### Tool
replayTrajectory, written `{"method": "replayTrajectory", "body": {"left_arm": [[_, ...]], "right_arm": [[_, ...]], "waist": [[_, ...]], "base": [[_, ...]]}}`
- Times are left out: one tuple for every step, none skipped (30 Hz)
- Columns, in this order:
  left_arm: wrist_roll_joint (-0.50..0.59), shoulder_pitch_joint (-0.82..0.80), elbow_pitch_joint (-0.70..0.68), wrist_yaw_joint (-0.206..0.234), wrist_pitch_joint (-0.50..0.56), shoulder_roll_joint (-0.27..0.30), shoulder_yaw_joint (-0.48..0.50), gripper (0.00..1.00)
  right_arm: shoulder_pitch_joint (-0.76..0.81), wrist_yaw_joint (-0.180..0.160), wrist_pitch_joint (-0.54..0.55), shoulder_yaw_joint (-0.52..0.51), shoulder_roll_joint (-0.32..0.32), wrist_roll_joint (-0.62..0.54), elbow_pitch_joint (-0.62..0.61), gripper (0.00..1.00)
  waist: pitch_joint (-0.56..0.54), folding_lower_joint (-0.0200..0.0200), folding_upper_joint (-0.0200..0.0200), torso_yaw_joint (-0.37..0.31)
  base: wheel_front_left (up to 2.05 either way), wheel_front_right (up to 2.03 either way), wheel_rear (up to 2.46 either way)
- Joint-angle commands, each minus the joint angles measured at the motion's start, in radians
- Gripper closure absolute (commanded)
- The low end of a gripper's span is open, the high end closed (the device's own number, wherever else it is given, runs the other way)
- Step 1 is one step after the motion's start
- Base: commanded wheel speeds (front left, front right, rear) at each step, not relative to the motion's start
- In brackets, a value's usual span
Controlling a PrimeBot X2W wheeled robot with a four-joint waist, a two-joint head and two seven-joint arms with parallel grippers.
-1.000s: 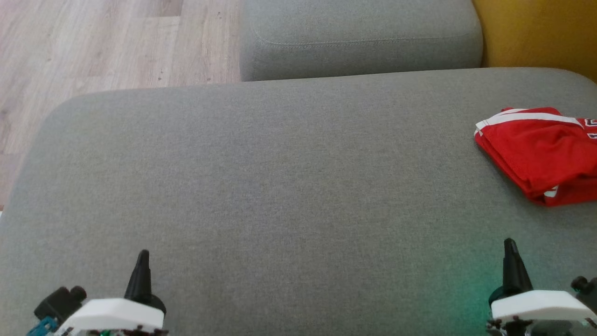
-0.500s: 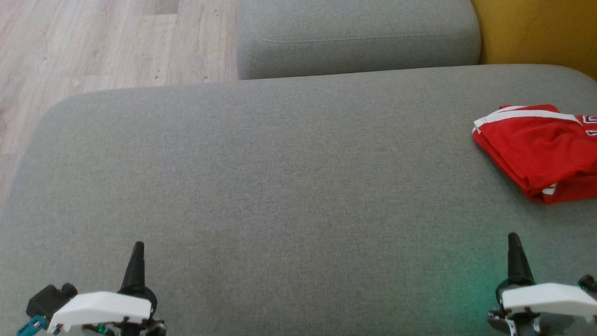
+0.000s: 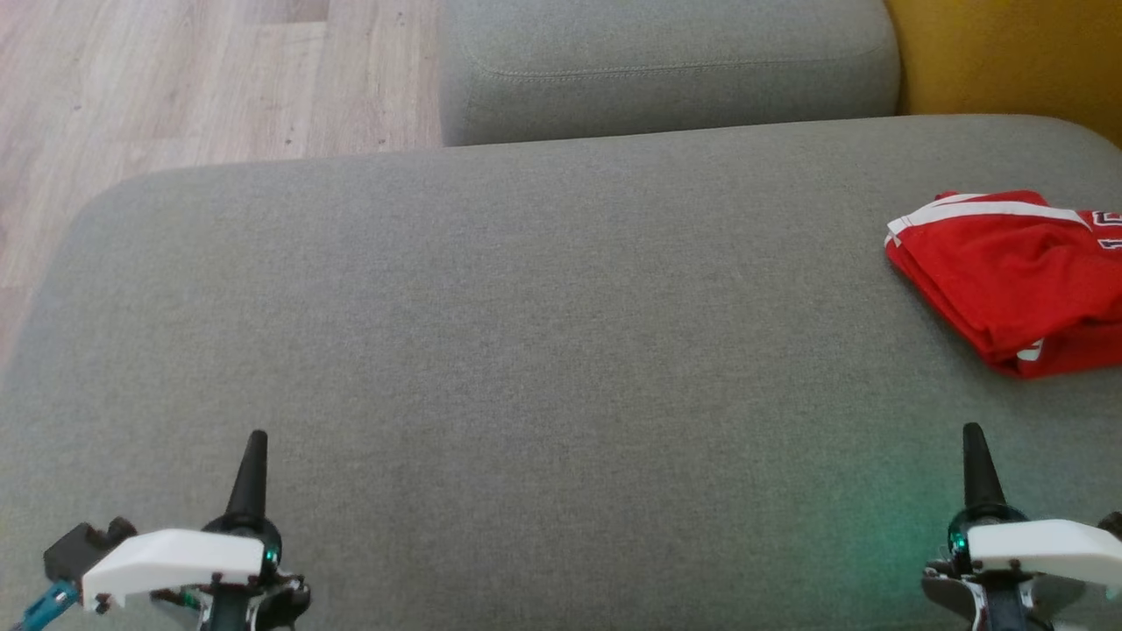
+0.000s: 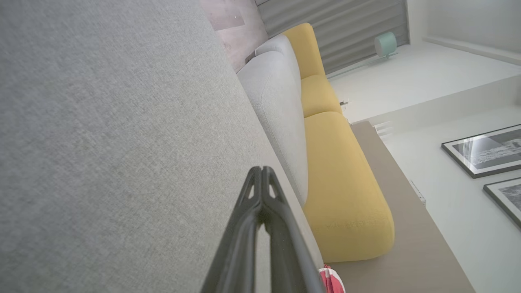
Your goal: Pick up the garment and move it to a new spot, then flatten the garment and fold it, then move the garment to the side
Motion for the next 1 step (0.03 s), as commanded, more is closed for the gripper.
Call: {"method": "replayTrajectory", "body": {"left_arm": [[-0.019, -0.055, -0.036, -0.006, 0.005, 0.004, 0.037, 1.00]], "right_arm": [[-0.065, -0.001, 0.005, 0.013, -0.007, 0.024, -0.039, 1.00]], "waist": [[0.000, 0.0000, 0.0000, 0.000]], "base": [[0.00, 0.00, 0.00]]}}
